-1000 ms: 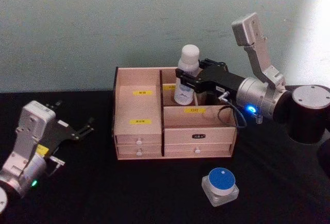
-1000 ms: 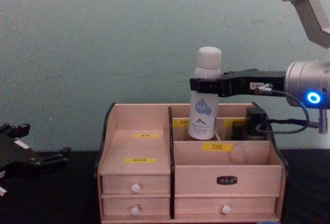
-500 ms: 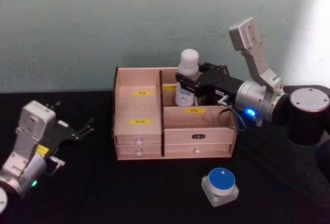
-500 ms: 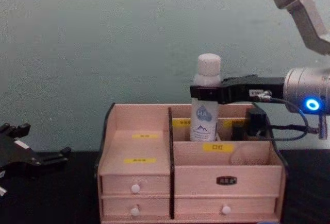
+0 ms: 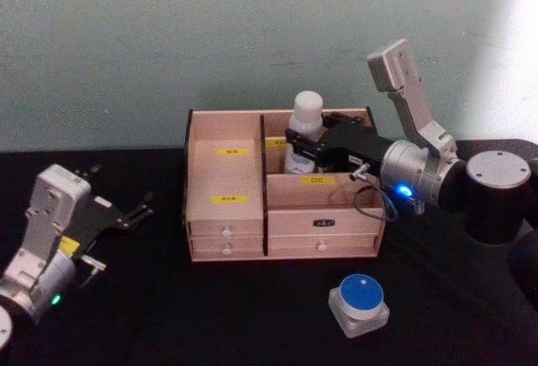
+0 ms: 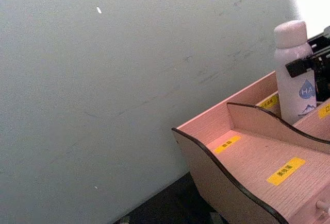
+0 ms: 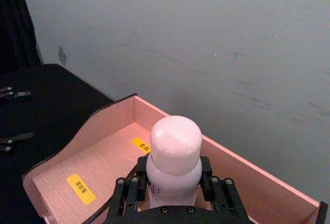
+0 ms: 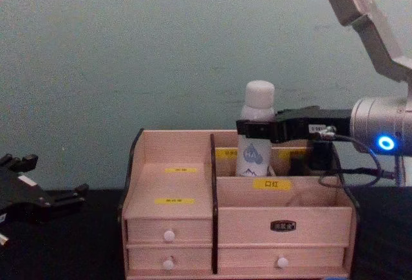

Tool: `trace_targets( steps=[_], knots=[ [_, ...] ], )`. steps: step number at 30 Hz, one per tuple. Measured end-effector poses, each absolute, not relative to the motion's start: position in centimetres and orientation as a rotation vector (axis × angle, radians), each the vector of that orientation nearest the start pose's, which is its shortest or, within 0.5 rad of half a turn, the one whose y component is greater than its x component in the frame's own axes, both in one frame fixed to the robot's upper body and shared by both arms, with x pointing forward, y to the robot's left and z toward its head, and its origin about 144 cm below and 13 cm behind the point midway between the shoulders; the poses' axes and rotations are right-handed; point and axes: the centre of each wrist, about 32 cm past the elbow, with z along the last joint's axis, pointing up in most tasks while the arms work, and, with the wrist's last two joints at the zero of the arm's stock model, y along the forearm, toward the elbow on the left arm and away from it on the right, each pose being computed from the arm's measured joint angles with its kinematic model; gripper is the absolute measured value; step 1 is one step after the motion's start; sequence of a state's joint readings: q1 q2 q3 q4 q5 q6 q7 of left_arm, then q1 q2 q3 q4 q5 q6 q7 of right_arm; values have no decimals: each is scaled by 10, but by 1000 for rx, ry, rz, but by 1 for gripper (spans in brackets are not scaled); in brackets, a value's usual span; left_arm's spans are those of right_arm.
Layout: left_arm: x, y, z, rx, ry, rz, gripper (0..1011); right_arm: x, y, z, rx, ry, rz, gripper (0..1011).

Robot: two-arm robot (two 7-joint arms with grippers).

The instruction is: Pick up the facial cleanser and watermelon frost from the table and place them into the tiered storage box.

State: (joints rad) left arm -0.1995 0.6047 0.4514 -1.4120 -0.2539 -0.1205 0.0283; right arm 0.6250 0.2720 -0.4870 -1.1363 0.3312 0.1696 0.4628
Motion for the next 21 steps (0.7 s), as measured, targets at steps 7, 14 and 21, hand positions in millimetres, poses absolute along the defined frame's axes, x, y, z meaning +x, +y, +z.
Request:
trace_targets(
  steps=[7,14,21],
  knots=[
    [489,310,1140,304,-285,1248,1001,609,-210,1218,-216,9,-825,592],
    [489,310,1140,305,-285,1248,1001,610,-208,1212,-230,18,-826,592],
    [489,310,1140,304,-285,1248,1001,610,-207,1209,-242,13,-830,592]
  ],
)
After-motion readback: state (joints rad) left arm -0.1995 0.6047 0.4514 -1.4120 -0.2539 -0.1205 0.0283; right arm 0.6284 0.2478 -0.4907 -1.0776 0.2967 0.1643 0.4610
